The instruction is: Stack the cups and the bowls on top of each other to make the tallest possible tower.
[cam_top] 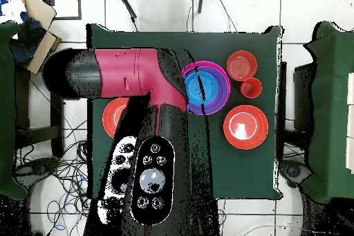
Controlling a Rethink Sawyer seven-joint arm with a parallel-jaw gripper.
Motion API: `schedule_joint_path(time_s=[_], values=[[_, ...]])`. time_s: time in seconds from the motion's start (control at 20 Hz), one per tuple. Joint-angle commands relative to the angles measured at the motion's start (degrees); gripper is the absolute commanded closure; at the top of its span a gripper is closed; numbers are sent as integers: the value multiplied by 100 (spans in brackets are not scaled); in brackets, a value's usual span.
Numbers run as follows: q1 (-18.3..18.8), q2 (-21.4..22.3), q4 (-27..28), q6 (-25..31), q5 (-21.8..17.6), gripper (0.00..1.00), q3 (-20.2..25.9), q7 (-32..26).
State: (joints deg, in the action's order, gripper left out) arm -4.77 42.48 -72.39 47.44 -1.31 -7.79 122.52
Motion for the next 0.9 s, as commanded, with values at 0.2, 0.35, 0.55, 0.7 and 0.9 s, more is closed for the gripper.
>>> schedule_joint_path(time_s=[0.2,0.35,0.55,0.7,0.9], values=[[153,-530,518,1267,-106,0,427,7],[84,-946,946,1247,-32,0,524,276],[-65,-1392,1362,1082,86,0,552,686],[-219,-1697,1650,936,83,0,440,969],[-356,-2047,2002,783,90,0,299,1203]])
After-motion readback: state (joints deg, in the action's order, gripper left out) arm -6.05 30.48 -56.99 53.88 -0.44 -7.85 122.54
